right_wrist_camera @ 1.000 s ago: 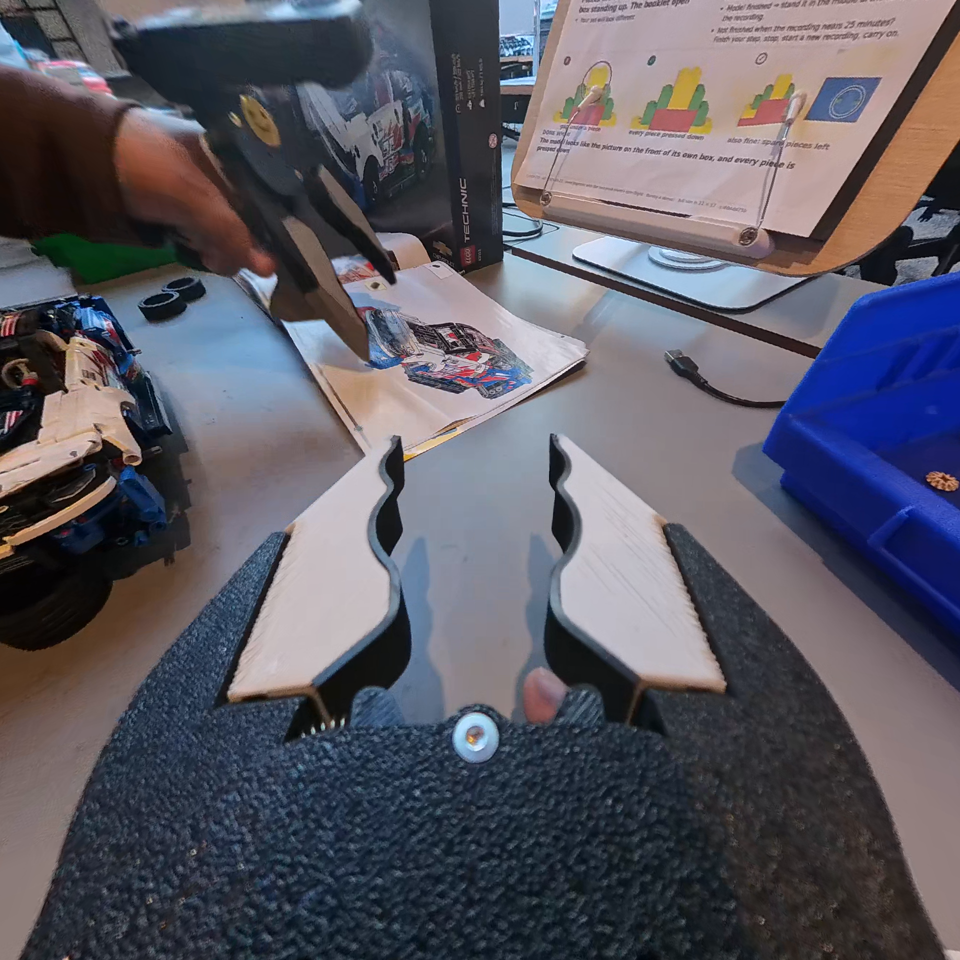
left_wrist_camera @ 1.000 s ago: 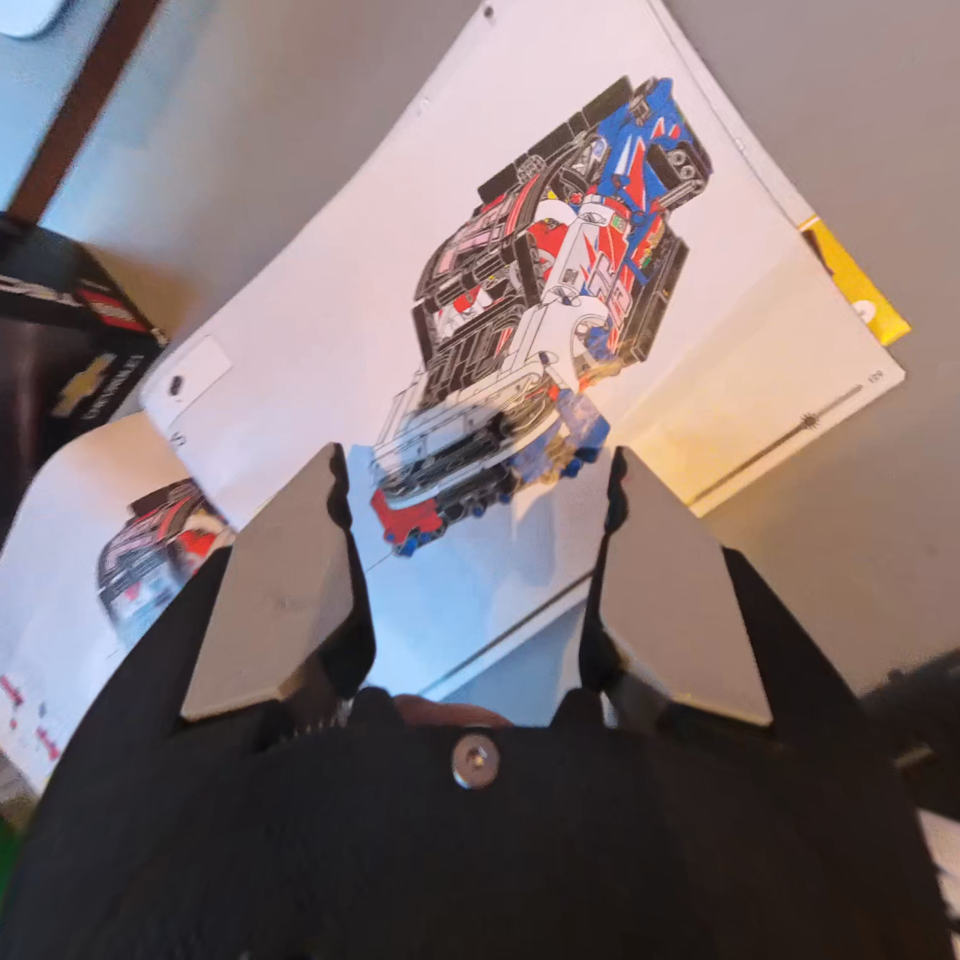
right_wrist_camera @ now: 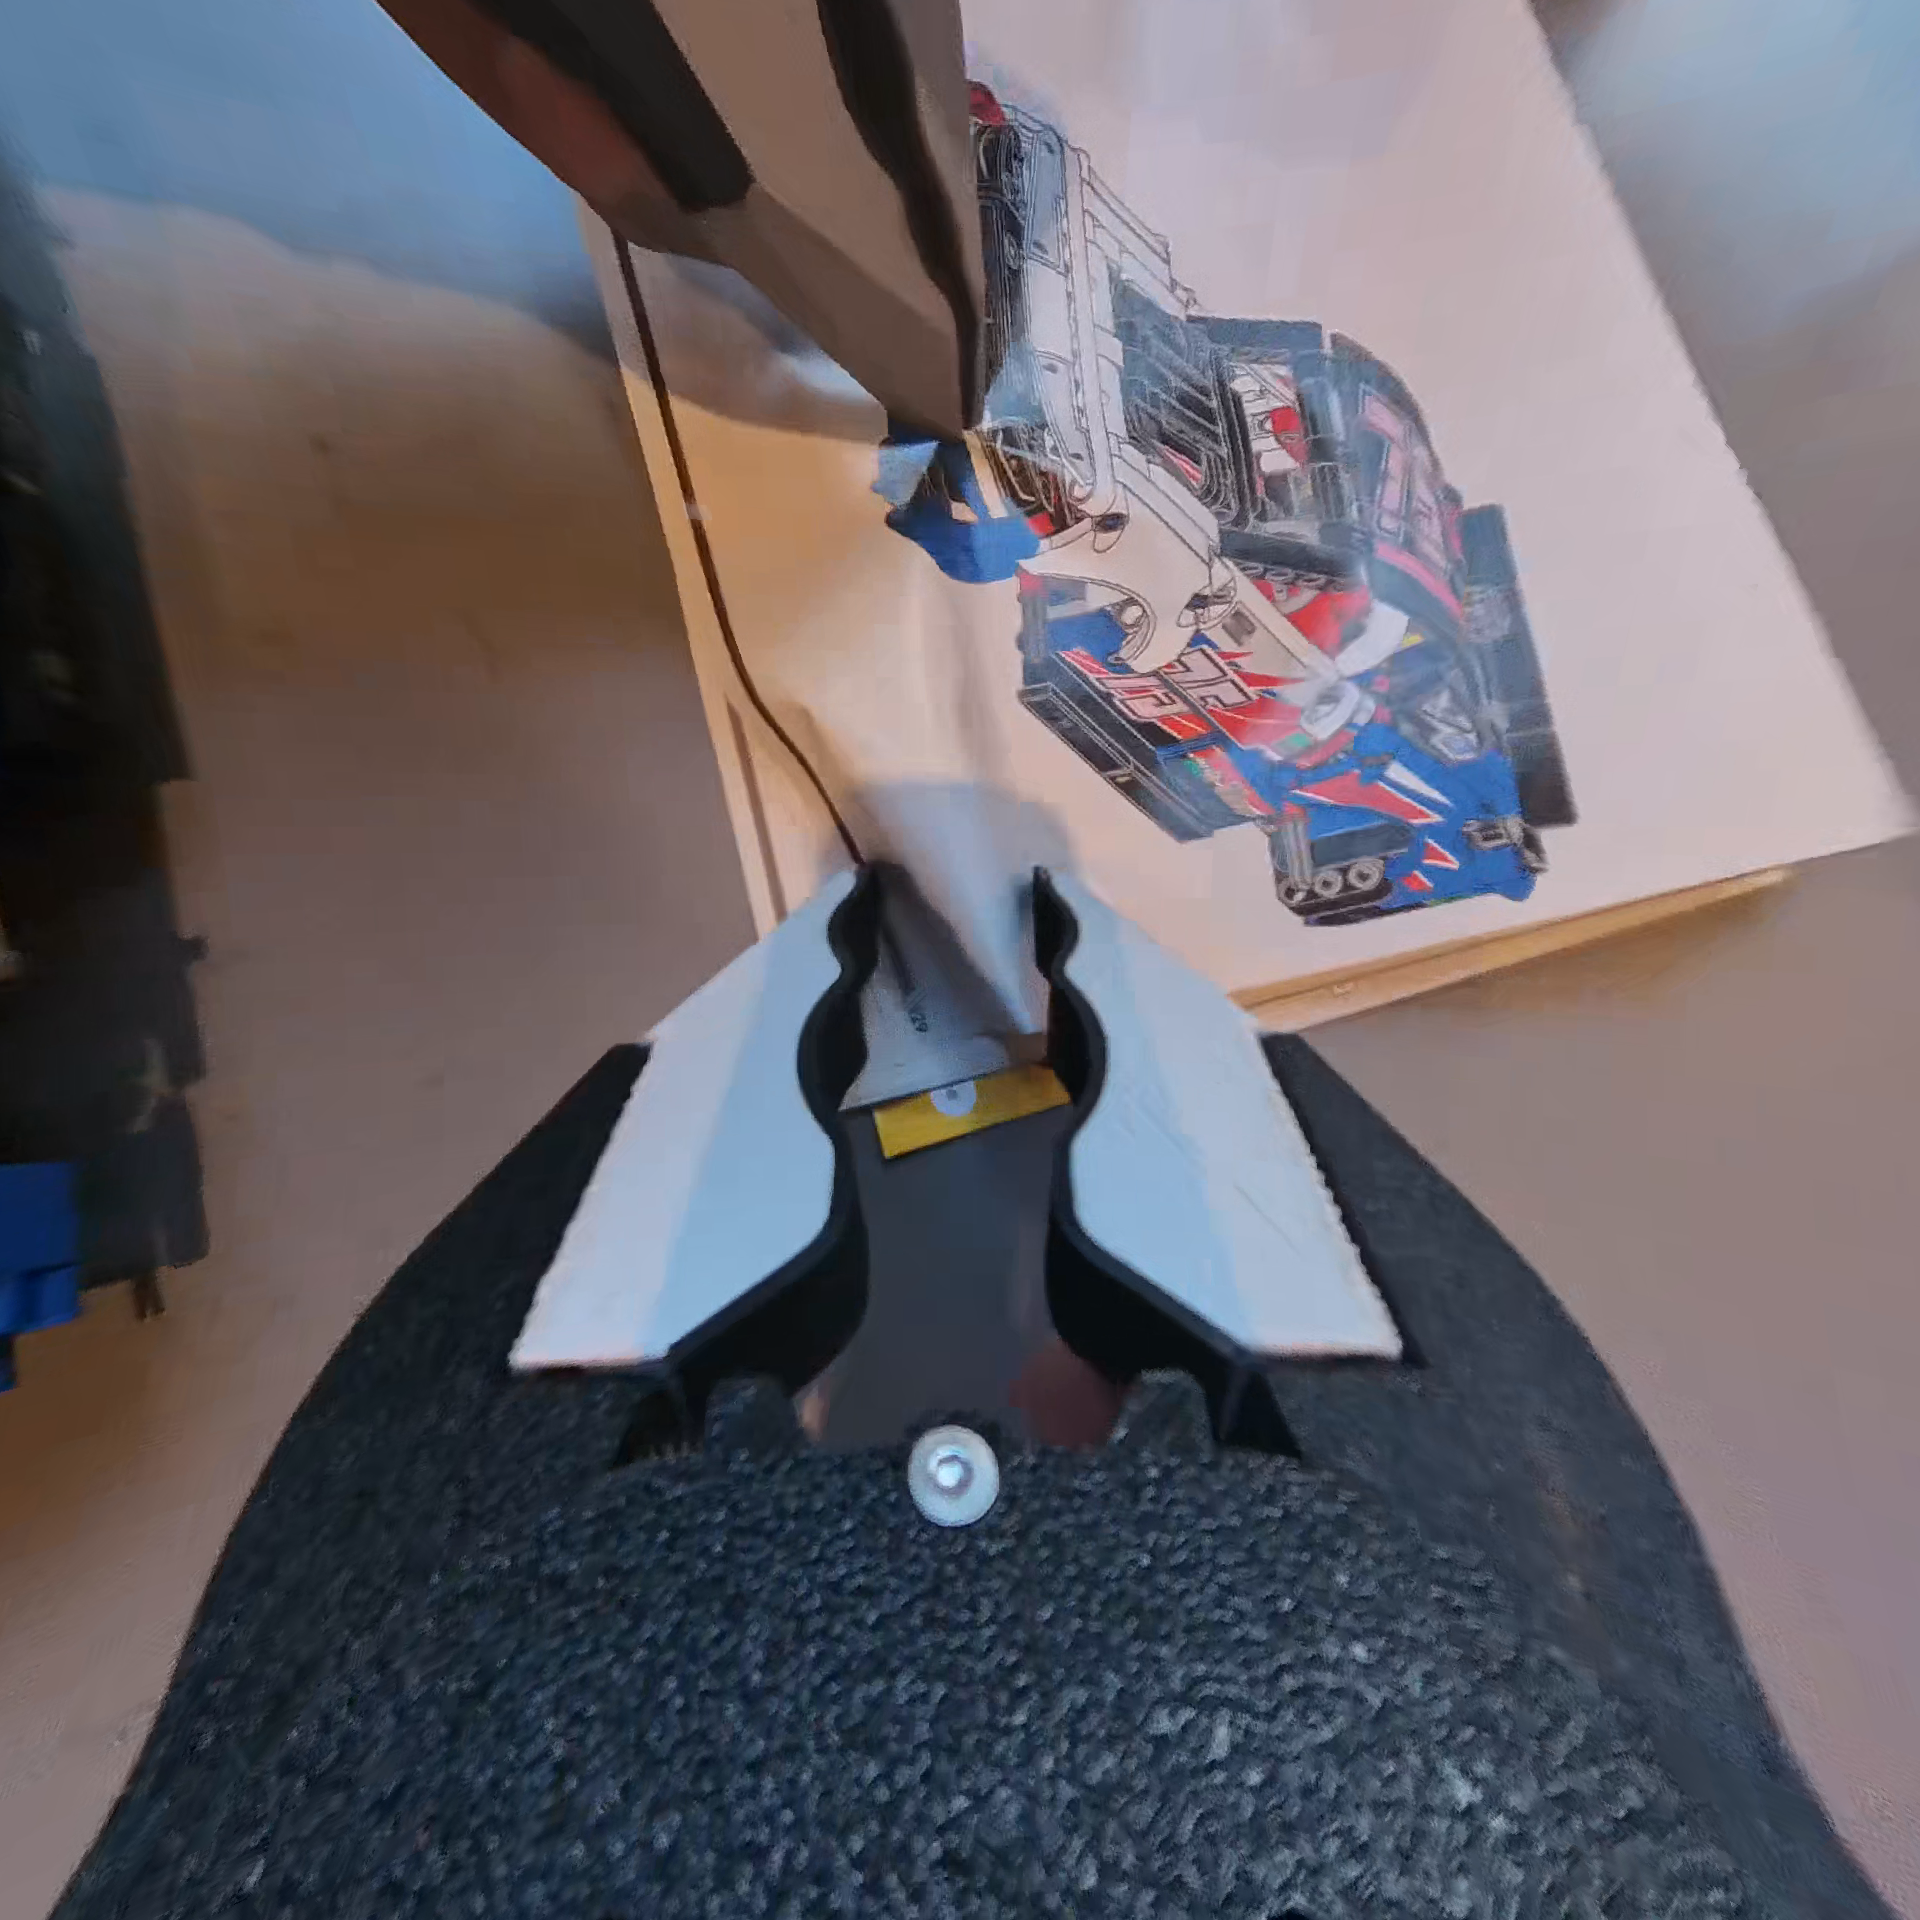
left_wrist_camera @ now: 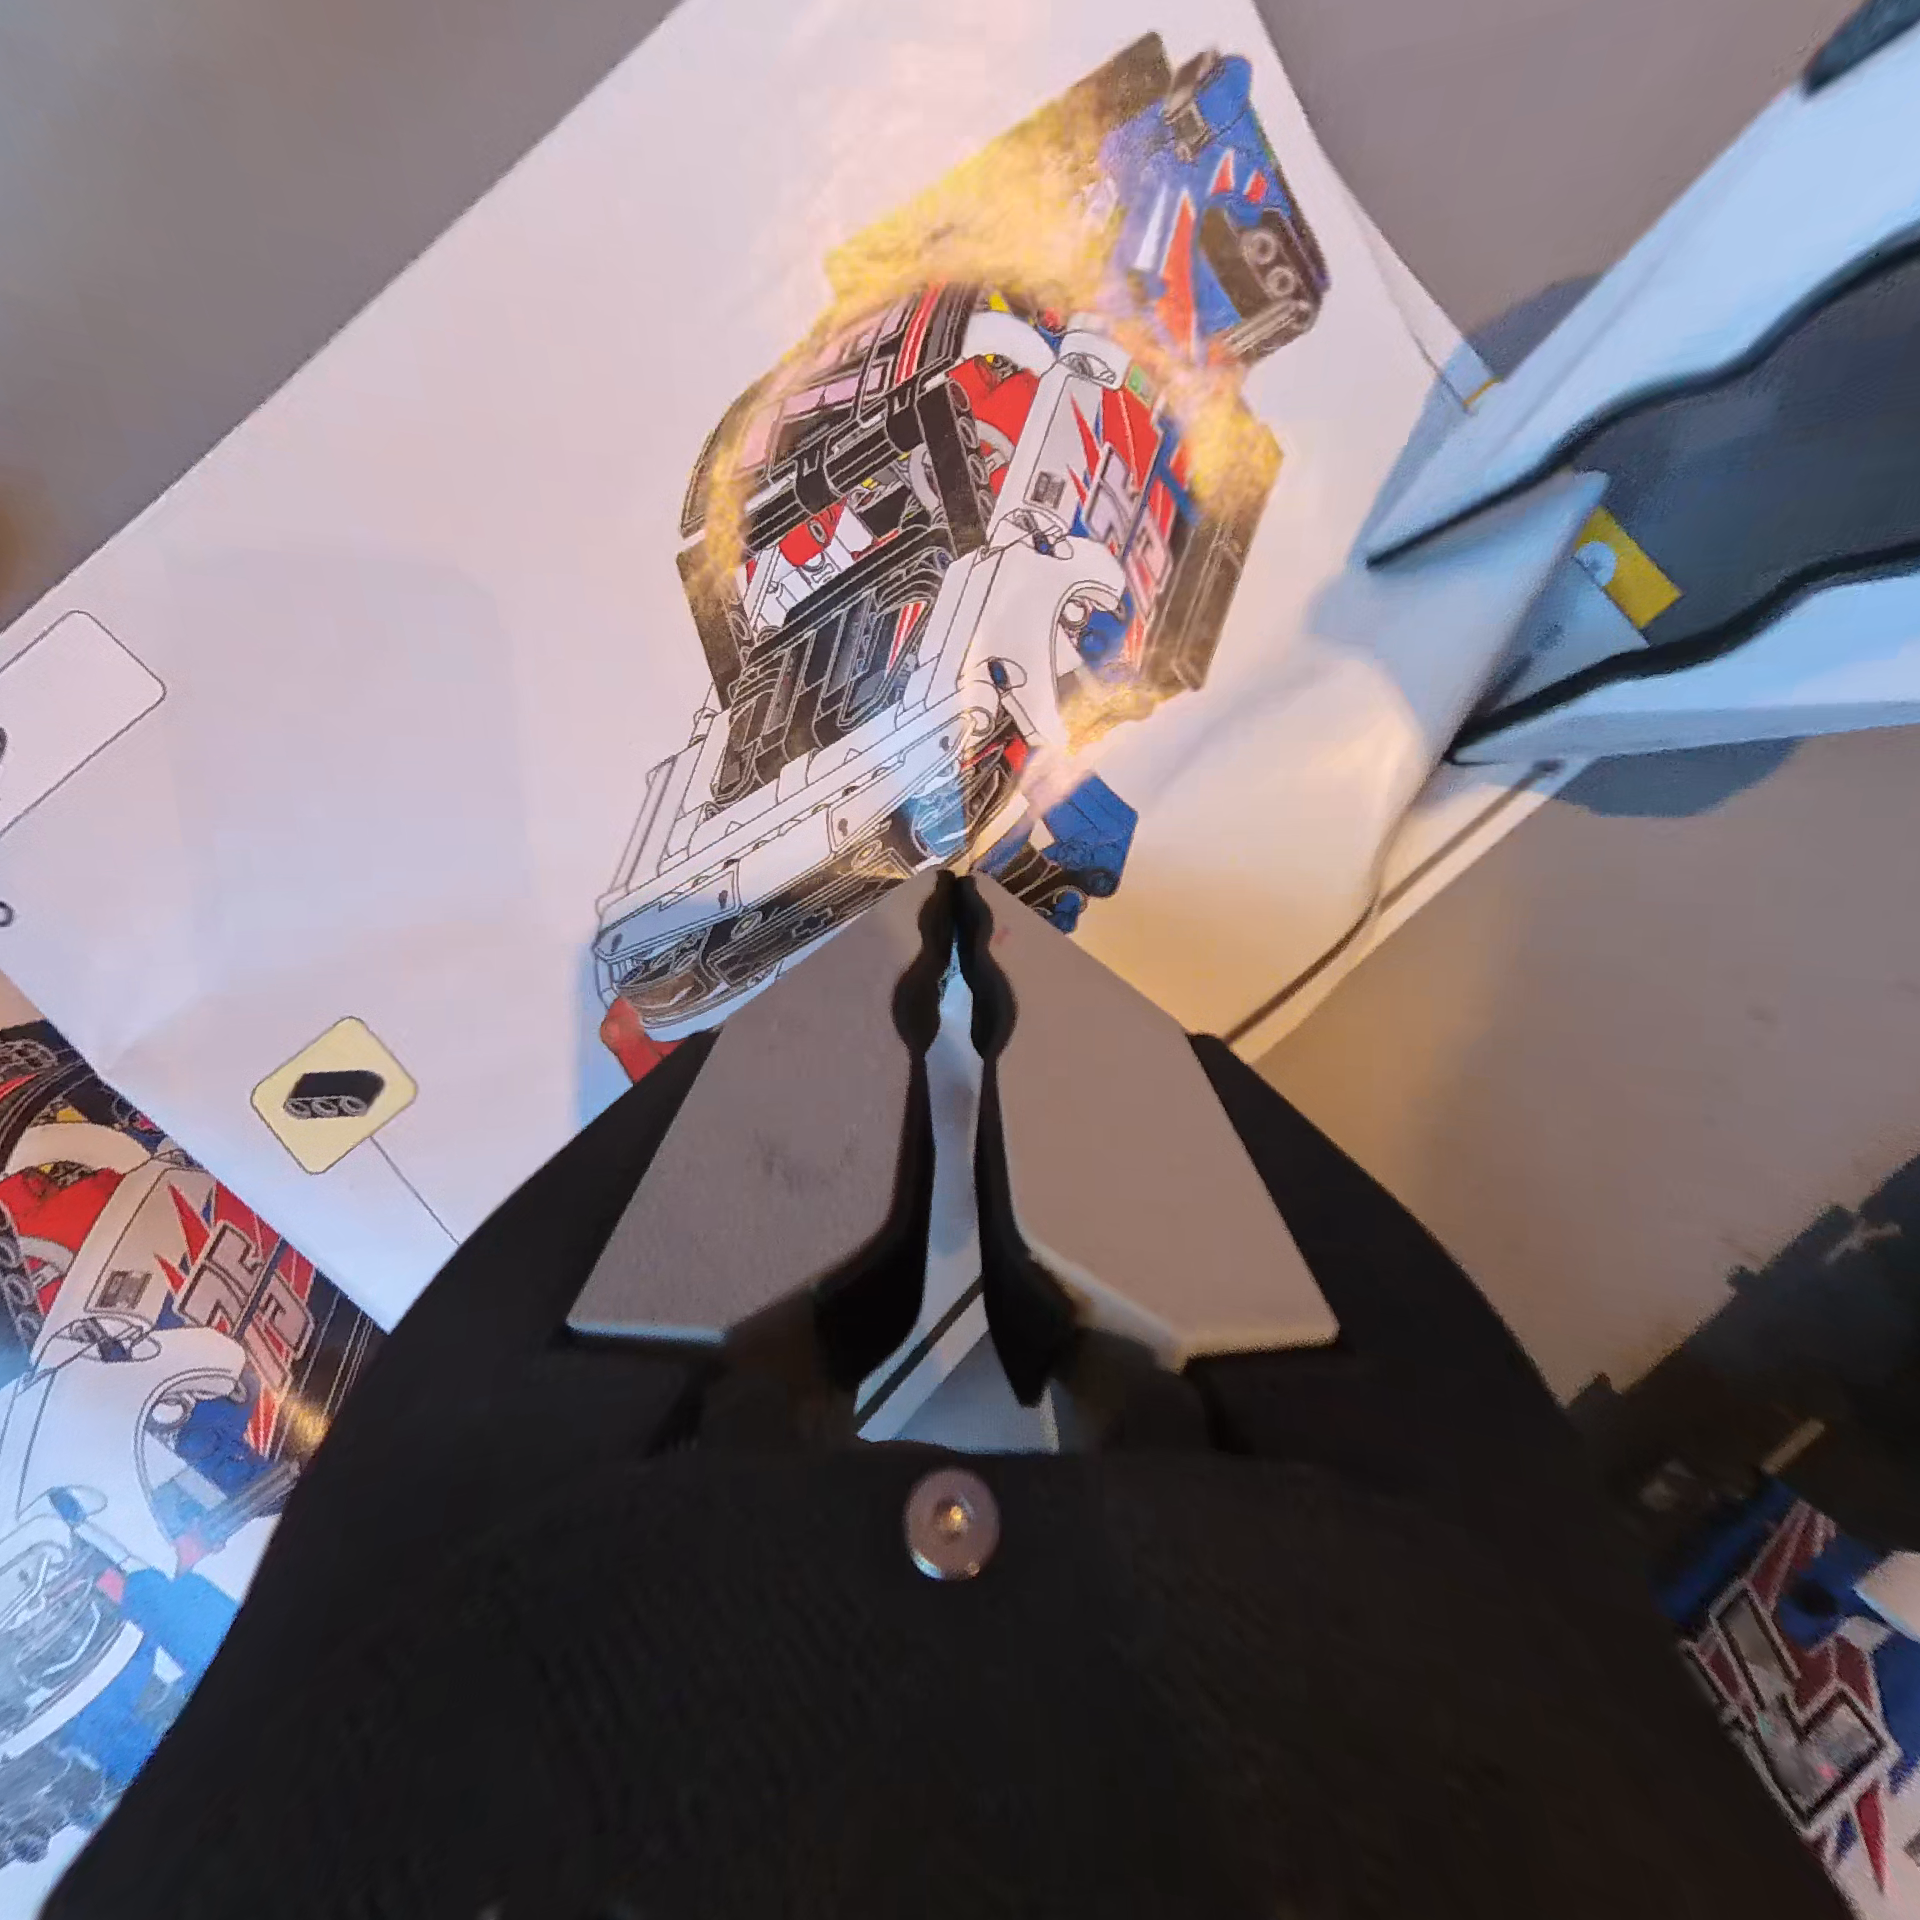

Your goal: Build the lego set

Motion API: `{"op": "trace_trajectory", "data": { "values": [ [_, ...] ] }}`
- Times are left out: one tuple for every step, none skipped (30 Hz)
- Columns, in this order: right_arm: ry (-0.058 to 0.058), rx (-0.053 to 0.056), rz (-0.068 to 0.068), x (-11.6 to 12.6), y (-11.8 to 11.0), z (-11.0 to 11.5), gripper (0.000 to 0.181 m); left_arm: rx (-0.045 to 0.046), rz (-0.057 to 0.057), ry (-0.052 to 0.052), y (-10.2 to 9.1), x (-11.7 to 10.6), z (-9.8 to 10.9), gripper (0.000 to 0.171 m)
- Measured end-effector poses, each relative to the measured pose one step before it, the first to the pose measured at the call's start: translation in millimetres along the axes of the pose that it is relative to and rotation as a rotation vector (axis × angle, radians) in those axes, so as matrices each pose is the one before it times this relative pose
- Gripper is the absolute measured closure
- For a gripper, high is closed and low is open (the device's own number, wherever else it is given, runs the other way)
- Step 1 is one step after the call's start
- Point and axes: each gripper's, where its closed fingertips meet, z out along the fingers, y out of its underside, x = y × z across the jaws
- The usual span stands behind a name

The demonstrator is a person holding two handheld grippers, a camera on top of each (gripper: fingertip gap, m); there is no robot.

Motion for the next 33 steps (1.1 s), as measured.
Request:
{"op": "trace_trajectory", "data": {
  "values": [
    [0.0023, -0.0011, 0.0047, 2.92, -0.33, 0.16, 0.157, 0.00111, -0.0167, 0.0145, -0.25, 0.1, -0.04, 0.171],
    [0.001, -0.0026, 0.002, 2.84, -0.52, 0.41, 0.164, 0.00231, -0.0176, 0.0162, -0.19, 0.09, -0.06, 0.171],
    [-0.0029, -0.0017, 0.0078, 2.22, -0.99, 0.75, 0.169, 0.002, -0.0125, 0.015, -0.2, 0.06, -0.08, 0.171],
    [-0.0016, 0.0011, 0.008, 2.07, -1.29, 0.97, 0.175, 0.00243, -0.007, 0.0114, -0.3, 0.04, -0.09, 0.171],
    [0.0002, 0.004, 0.0054, 2.08, -1.44, 1.09, 0.181, 0.00148, 0.0007, 0.0062, -0.22, -0.08, -0.12, 0.171],
    [-0.0064, 0.005, 0.0117, 0.73, -1.37, 1.08, 0.181, 0.00105, 0.0163, -0.0042, -0.35, -1.04, -0.65, 0.171],
    [-0.0107, 0.0038, 0.0152, 0.14, -0.92, 0.68, 0.181, 0.0152, 0.0301, -0.02, -1.99, -2.04, -1.29, 0.171],
    [-0.0087, 0.0031, 0.0109, 0.13, -0.46, 0.17, 0.181, 0.03049, 0.0308, -0.0413, -3.7, -3.94, -2.88, 0.152],
    [-0.0012, 0.0039, 0.0058, 0.95, -0.6, -0.12, 0.181, 0.03651, 0.0501, 0.0014, -4.32, 2.84, -4.0, 0.144],
    [0.0063, 0.0058, 0.004, 1.85, -0.91, -0.6, 0.181, 0.02952, 0.0379, 0.0109, -3.96, 4.89, -3.29, 0.136],
    [0.0053, 0.0102, 0.0076, 1.75, -1.82, -1.15, 0.181, 0.00813, 0.0167, -0.008, -2.21, 1.81, -2.21, 0.126],
    [-0.0078, 0.0127, 0.0112, -0.3, -2.34, -1.55, 0.181, -0.00614, 0.0049, -0.0144, -1.43, 0.98, -1.66, 0.121],
    [-0.0138, 0.0135, 0.0089, -1.5, -2.85, -1.94, 0.181, -0.01236, 0.0168, 0.0009, -1.11, 3.69, -1.86, 0.123],
    [-0.0053, 0.0162, 0.0045, -0.85, -3.39, -2.35, 0.181, -0.00895, 0.0402, 0.0051, -1.26, 4.63, -2.07, 0.127],
    [-0.0012, 0.0187, 0.0045, -0.53, -4.06, -2.57, 0.181, -0.00173, 0.0534, -0.0166, -1.83, 1.26, -1.72, 0.129],
    [-0.0071, 0.0197, 0.0069, -1.55, -4.74, -2.72, 0.181, -0.00436, 0.0549, -0.0254, -0.94, -0.23, -0.65, 0.129],
    [-0.0074, 0.0212, 0.0082, -1.86, -5.45, -2.85, 0.181, -0.01467, 0.043, -0.0148, 0.82, 0.76, 0.74, 0.129],
    [-0.0021, 0.0211, 0.0072, -1.42, -5.58, -2.95, 0.181, -0.01951, 0.0192, -0.0058, 1.11, 1.47, 1.57, 0.129],
    [0.0033, 0.0201, 0.0019, -1.08, -5.69, -3.07, 0.181, -0.01166, -0.0023, 0.0019, -0.28, 1.98, 1.31, 0.13],
    [0.008, 0.0176, -0.0041, -0.71, -5.33, -2.81, 0.181, -0.00047, -0.0043, 0.0112, -1.77, 3.03, 0.12, 0.134],
    [0.0081, 0.0114, -0.0073, -0.87, -4.45, -2.37, 0.181, 0.01153, -0.0056, 0.0024, -3.28, 1.48, -1.02, 0.136],
    [0.0068, 0.0071, -0.0068, -0.75, -3.73, -1.77, 0.181, 0.01486, -0.005, -0.0001, -3.34, 0.47, -2.05, 0.136],
    [0.0046, 0.0091, -0.0039, -1.15, -4.09, -1.58, 0.181, 0.01362, -0.0065, 0.0063, -2.8, 0.88, -2.71, 0.136],
    [0.0024, 0.0115, -0.0003, -1.39, -4.61, -1.41, 0.181, 0.01323, -0.0095, 0.0097, -2.32, 0.68, -3.2, 0.136],
    [0.0018, 0.009, 0.0011, -1.28, -4.33, -1.2, 0.181, 0.01571, -0.0126, 0.0075, -2.19, 0.38, -3.81, 0.135],
    [0.0049, 0.0065, 0.0, -0.72, -3.98, -1.19, 0.181, 0.0211, -0.0132, 0.0101, -2.78, 0.8, -4.26, 0.134],
    [-0.0045, 0.0119, -0.002, -2.23, -5.05, -1.37, 0.181, 0.02833, -0.0111, 0.0191, -3.79, 2.47, -5.49, 0.134],
    [-0.0151, 0.0203, -0.0009, -4.32, -6.81, -1.47, 0.181, 0.03003, -0.0002, 0.036, -3.86, 5.22, -5.89, 0.117],
    [-0.0095, 0.015, 0.0027, -3.38, -6.66, -1.14, 0.181, 0.03238, -0.003, 0.0372, -4.84, 6.1, -5.19, 0.077],
    [-0.0071, 0.0118, 0.0002, -2.93, -6.64, -0.82, 0.181, 0.02945, 0.0025, 0.0341, -4.5, 6.0, -4.69, 0.065],
    [-0.0115, 0.0211, -0.0035, -3.82, -8.61, -0.67, 0.181, 0.00947, 0.0009, -0.0154, -1.49, -1.5, -3.81, 0.076],
    [-0.0152, 0.0251, -0.0031, -4.63, -9.78, -0.44, 0.181, -0.00856, 0.0183, -0.0443, 1.45, -6.46, -2.9, 0.094],
    [-0.0124, 0.0173, -0.0035, -4.66, -9.0, 0.49, 0.181, -0.0152, 0.0193, -0.0782, 3.49, -12.12, -2.78, 0.134]
  ]
}}
